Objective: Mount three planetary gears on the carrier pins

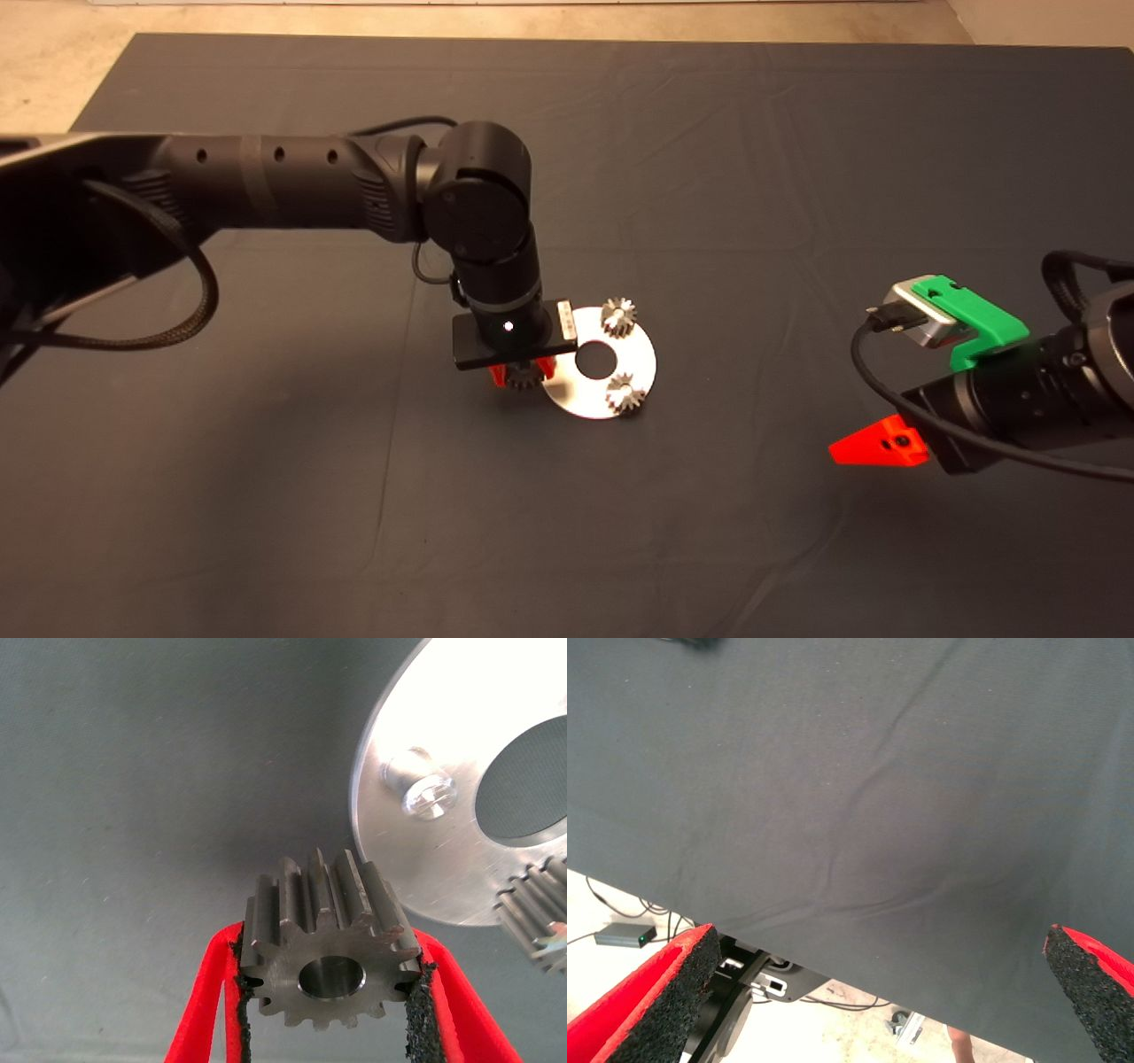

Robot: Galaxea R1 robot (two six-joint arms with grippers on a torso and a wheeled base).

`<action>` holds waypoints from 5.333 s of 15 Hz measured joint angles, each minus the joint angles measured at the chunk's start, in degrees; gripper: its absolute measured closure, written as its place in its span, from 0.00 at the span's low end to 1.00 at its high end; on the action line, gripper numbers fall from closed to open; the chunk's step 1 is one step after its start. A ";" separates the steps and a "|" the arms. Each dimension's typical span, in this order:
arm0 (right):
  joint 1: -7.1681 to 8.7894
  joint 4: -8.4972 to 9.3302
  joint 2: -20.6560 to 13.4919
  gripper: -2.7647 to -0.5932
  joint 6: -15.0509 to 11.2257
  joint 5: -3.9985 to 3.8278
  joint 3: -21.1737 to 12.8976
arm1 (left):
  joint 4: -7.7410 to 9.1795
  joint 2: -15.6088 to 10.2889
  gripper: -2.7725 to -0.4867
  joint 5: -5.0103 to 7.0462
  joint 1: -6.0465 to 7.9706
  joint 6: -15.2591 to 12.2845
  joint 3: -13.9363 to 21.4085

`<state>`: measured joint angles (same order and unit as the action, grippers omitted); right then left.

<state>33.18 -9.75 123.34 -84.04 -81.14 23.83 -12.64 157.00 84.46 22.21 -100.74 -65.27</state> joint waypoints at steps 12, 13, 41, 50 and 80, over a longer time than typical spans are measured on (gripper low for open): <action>0.00 0.06 0.00 0.01 -0.02 -0.02 -0.33 | -1.77 2.12 0.87 -1.03 0.33 3.19 -1.23; 0.00 0.06 -0.02 0.01 -0.02 -0.04 -0.33 | -1.80 2.39 0.87 -1.03 0.33 3.36 -2.14; 0.00 0.11 -0.02 0.01 -0.02 -0.02 -0.38 | -3.61 1.93 0.87 -1.47 -0.13 7.08 -6.11; 0.00 0.13 -0.02 0.01 -0.02 0.82 -0.38 | -3.59 2.51 0.87 -1.50 -0.46 6.77 -4.05; 0.00 0.13 -0.02 0.01 -0.02 1.07 -0.41 | -3.48 4.13 0.87 0.63 -0.41 10.69 -7.08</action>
<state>33.18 -9.62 123.32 -84.07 -80.07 23.42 -16.12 161.14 85.09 21.80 -90.05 -72.35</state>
